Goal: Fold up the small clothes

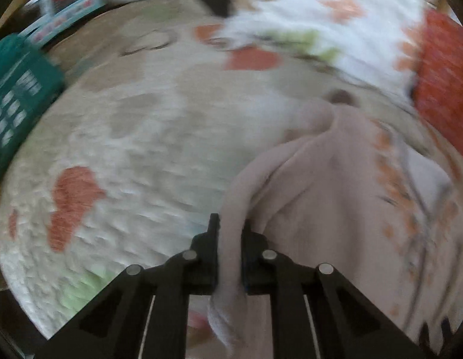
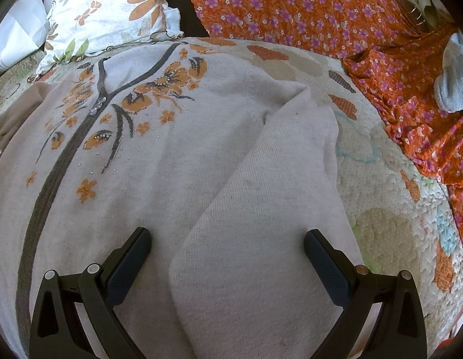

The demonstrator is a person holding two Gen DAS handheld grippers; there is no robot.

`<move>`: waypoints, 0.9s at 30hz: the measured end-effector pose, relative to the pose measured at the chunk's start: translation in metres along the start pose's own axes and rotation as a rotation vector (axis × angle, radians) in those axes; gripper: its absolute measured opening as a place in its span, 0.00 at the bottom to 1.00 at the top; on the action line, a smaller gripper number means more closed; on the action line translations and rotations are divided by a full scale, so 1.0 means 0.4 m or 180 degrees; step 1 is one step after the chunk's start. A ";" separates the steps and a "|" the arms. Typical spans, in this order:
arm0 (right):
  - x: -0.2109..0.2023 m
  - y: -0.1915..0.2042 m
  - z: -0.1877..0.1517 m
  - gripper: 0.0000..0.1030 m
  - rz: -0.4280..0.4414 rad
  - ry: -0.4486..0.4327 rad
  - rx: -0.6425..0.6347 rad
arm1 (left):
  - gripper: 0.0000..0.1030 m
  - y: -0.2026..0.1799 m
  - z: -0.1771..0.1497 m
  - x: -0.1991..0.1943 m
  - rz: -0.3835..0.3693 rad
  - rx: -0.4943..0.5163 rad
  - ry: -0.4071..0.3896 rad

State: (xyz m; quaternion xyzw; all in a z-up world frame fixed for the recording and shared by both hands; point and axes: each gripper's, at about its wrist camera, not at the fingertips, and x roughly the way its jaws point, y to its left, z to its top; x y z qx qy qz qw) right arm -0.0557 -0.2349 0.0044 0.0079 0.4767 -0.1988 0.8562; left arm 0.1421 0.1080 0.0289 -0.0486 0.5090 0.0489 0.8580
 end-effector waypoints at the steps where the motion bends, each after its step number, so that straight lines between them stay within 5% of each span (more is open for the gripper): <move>1: 0.000 0.000 0.000 1.00 -0.0001 0.0001 -0.0001 | 0.12 0.024 0.008 0.009 0.0113 -0.0084 0.0021; 5: 0.000 -0.004 0.004 1.00 0.0031 -0.0018 0.0072 | 0.24 0.094 0.007 -0.021 0.0158 -0.0375 0.0000; 8: 0.004 -0.013 0.005 1.00 0.0122 -0.0023 0.0207 | 0.32 0.072 -0.036 -0.099 0.0135 -0.0231 -0.0132; 10: 0.006 -0.015 0.005 1.00 0.0154 -0.0024 0.0282 | 0.61 0.042 -0.073 -0.155 -0.0026 -0.0170 -0.0267; 13: 0.009 -0.015 0.007 1.00 0.0140 -0.0048 0.0289 | 0.76 -0.041 -0.115 -0.220 -0.0345 0.0015 -0.0536; 19: -0.001 -0.018 0.009 0.99 0.0193 -0.0025 0.0158 | 0.77 -0.220 -0.187 -0.208 -0.0799 0.0634 -0.0372; 22: -0.055 -0.097 0.045 0.78 0.0521 -0.0006 0.0375 | 0.77 -0.254 -0.209 -0.221 -0.1066 0.0706 -0.0271; 23: -0.082 -0.144 0.060 0.79 0.0595 -0.0084 0.0549 | 0.77 -0.262 -0.212 -0.228 -0.1096 0.0750 -0.0291; 27: -0.086 -0.278 0.122 0.80 0.0337 -0.0073 0.0843 | 0.77 -0.276 -0.201 -0.250 -0.1117 0.0885 -0.0391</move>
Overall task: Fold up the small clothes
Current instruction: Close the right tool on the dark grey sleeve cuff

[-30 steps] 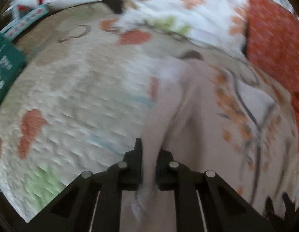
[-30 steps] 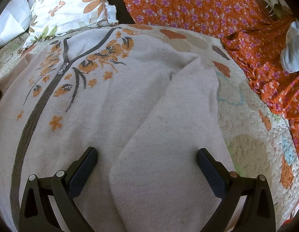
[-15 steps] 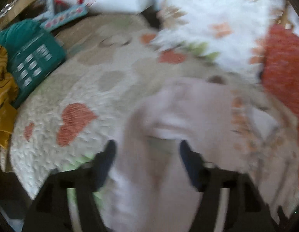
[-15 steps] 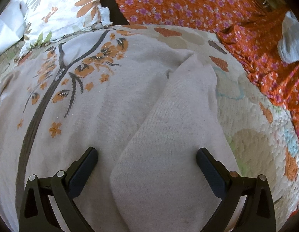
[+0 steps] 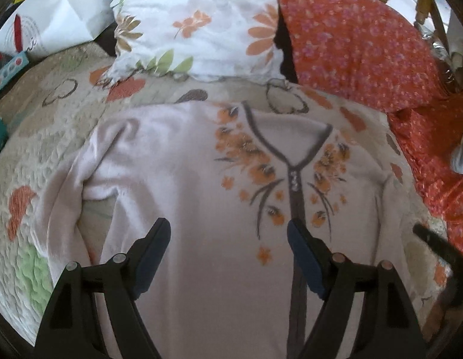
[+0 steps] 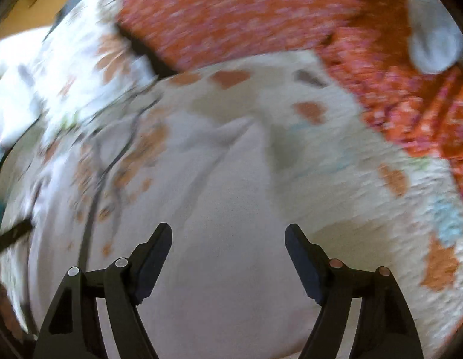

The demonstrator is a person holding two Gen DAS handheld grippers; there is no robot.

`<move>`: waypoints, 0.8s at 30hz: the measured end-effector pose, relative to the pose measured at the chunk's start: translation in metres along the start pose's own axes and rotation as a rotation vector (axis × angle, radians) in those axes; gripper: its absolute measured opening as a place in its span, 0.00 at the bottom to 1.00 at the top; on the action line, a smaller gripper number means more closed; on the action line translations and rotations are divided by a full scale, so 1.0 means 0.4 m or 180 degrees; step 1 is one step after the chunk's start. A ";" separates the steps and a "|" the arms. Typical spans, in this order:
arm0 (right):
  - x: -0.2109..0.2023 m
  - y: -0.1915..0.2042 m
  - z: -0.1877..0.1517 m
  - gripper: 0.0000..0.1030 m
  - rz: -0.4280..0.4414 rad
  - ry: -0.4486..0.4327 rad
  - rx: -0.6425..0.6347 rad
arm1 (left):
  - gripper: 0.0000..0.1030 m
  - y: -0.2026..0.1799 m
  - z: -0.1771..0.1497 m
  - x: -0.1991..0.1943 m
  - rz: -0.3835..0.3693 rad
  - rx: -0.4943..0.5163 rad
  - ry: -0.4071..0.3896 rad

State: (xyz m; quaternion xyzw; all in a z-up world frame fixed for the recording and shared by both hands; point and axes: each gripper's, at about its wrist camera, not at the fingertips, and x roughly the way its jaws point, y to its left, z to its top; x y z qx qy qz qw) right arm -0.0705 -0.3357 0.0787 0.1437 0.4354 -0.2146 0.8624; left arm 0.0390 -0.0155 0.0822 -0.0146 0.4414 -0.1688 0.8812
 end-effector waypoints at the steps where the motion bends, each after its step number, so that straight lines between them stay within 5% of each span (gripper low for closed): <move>1: 0.018 -0.012 0.015 0.80 -0.0036 0.0047 0.0001 | 0.77 -0.001 0.007 0.002 -0.0014 -0.0001 0.0000; 7: 0.176 -0.047 0.095 0.80 0.0650 0.0545 0.0162 | 0.77 0.008 0.020 0.017 0.0020 -0.0017 0.0030; 9: 0.217 -0.040 0.108 0.59 0.0816 0.0711 0.0154 | 0.77 0.010 0.013 0.032 0.0052 0.0010 0.0084; 10: 0.239 -0.036 0.115 0.25 0.0919 0.0840 0.0134 | 0.77 0.013 0.009 0.041 0.0064 0.0014 0.0121; 12: 0.247 -0.037 0.136 0.16 0.0868 0.0805 0.0082 | 0.77 0.025 0.002 0.063 0.0089 0.0000 0.0227; 14: 0.236 -0.045 0.182 0.10 0.0362 0.0533 -0.0071 | 0.77 0.035 -0.002 0.079 0.0130 -0.0013 0.0290; 18: 0.196 -0.020 0.240 0.11 -0.1141 -0.0392 -0.0584 | 0.77 0.054 -0.005 0.103 0.0223 -0.0037 0.0357; 24: 0.180 -0.026 0.214 0.50 -0.0525 -0.0123 -0.0255 | 0.77 0.056 -0.006 0.090 0.0206 -0.0050 0.0354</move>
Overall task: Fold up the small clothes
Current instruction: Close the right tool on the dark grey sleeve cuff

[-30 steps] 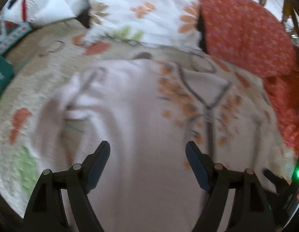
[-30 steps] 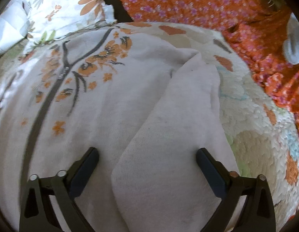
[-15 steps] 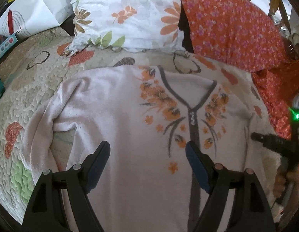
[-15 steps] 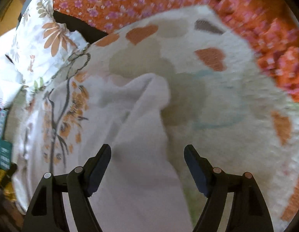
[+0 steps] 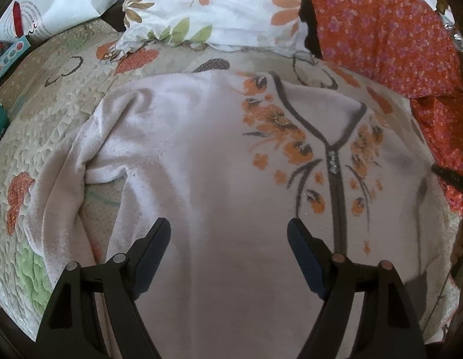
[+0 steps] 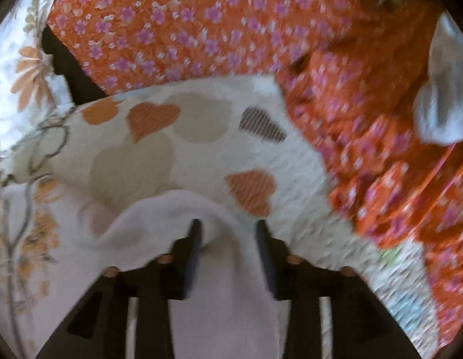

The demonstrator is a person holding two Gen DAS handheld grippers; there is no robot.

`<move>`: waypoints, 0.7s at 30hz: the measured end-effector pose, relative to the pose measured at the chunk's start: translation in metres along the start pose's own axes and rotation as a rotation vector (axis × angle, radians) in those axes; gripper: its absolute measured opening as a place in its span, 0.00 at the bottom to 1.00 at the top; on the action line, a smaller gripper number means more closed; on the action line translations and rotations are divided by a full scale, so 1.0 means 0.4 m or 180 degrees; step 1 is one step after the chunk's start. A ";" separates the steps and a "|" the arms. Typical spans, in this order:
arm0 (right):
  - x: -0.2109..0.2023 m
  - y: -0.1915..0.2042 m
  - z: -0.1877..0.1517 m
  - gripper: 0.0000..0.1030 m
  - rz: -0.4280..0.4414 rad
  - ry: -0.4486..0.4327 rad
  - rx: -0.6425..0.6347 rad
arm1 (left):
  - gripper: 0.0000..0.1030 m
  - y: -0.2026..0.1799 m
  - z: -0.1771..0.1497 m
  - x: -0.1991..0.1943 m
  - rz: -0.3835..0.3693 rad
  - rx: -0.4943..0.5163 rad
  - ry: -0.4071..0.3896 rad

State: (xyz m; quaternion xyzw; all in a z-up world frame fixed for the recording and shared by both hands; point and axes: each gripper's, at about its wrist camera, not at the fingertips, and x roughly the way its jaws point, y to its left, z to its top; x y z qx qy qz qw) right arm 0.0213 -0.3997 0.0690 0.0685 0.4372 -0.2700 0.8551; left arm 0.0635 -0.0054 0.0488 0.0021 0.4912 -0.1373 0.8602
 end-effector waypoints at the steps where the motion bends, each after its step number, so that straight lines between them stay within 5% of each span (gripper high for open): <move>1: -0.020 0.004 -0.023 0.50 0.0157 0.0041 -0.0027 | 0.77 -0.003 -0.002 -0.010 -0.0016 0.0017 -0.0024; 8: -0.160 0.047 -0.275 0.62 0.1321 0.0498 -0.0286 | 0.77 0.018 -0.024 -0.082 -0.0092 0.0003 -0.0191; 12: -0.215 0.129 -0.421 0.64 0.1235 0.0457 -0.0797 | 0.77 0.036 -0.043 -0.099 -0.0123 -0.0061 -0.0203; 15: -0.244 0.196 -0.485 0.69 0.0849 0.0193 -0.1272 | 0.77 0.040 -0.057 -0.099 -0.0094 -0.0101 -0.0205; 16: -0.238 0.208 -0.497 0.65 0.0669 0.0171 -0.1398 | 0.77 0.042 -0.062 -0.098 -0.0094 -0.0122 -0.0195; 18: -0.243 0.208 -0.498 0.42 0.0665 0.0151 -0.1443 | 0.77 0.047 -0.068 -0.101 -0.0131 -0.0173 -0.0175; 19: -0.248 0.192 -0.482 0.08 0.0715 0.0218 -0.1329 | 0.77 0.051 -0.069 -0.104 -0.0168 -0.0212 -0.0169; 21: -0.279 0.127 -0.432 0.07 0.0647 0.0085 -0.1012 | 0.77 0.058 -0.070 -0.114 -0.0220 -0.0271 -0.0181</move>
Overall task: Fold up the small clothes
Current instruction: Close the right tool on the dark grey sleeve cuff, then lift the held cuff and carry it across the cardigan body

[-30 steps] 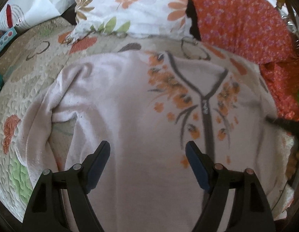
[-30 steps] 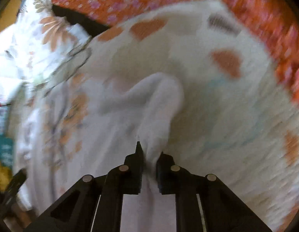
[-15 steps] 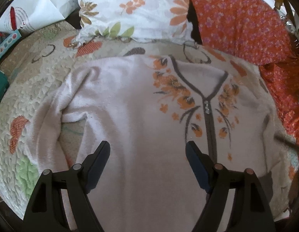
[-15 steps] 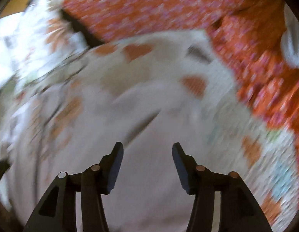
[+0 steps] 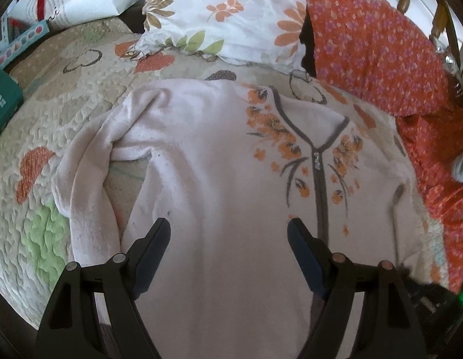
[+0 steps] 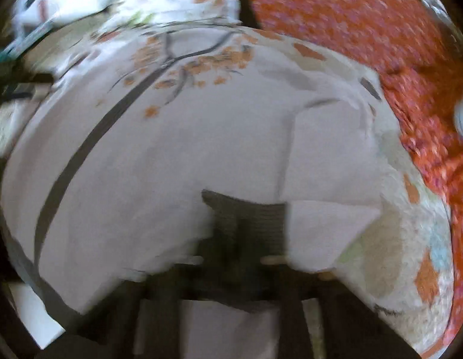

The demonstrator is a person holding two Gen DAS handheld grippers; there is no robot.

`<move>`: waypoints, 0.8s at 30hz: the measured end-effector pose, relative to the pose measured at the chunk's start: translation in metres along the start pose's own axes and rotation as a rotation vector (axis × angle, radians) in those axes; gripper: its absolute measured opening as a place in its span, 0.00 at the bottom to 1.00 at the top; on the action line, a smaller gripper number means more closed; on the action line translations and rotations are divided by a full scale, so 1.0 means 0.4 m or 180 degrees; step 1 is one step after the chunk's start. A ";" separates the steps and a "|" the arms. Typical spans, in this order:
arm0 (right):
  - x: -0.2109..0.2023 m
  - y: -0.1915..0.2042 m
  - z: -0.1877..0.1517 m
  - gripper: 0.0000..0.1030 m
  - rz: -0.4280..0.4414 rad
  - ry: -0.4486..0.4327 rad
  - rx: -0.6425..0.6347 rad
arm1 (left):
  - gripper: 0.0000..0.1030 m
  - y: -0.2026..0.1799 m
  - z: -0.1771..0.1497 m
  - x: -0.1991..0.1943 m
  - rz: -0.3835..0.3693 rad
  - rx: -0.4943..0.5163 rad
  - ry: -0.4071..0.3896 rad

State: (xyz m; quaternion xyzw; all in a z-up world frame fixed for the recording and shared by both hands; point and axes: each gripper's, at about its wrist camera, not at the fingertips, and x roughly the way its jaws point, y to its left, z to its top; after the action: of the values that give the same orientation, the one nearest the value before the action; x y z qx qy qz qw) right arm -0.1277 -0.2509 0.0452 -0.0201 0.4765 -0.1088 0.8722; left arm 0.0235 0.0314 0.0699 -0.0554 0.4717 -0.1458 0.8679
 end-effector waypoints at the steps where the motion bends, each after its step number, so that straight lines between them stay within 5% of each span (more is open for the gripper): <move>1: -0.023 -0.038 0.009 0.07 -0.0025 -0.0084 0.0162 | 0.77 0.001 0.001 -0.005 -0.0012 -0.0013 -0.0014; 6: -0.181 -0.359 0.024 0.07 -0.0661 -0.0476 0.1168 | 0.77 0.013 0.006 -0.021 -0.0042 -0.0051 -0.0061; 13: -0.274 -0.688 -0.009 0.07 -0.1545 -0.0537 0.2082 | 0.77 0.032 0.010 -0.011 -0.0021 -0.0169 -0.0023; 19: -0.258 -0.776 -0.019 0.07 -0.1583 -0.0487 0.2585 | 0.77 0.031 0.014 -0.011 -0.0064 -0.0213 -0.0006; 24: -0.234 -0.750 0.033 0.07 -0.1143 -0.0553 0.2613 | 0.77 0.052 0.032 -0.037 -0.0170 -0.0305 -0.0030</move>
State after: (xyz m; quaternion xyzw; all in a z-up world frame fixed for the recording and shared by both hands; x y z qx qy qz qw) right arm -0.2166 -0.5250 0.1714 0.2359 0.3080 -0.4361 0.8119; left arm 0.0308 0.0553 0.0839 -0.1101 0.4723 -0.1459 0.8623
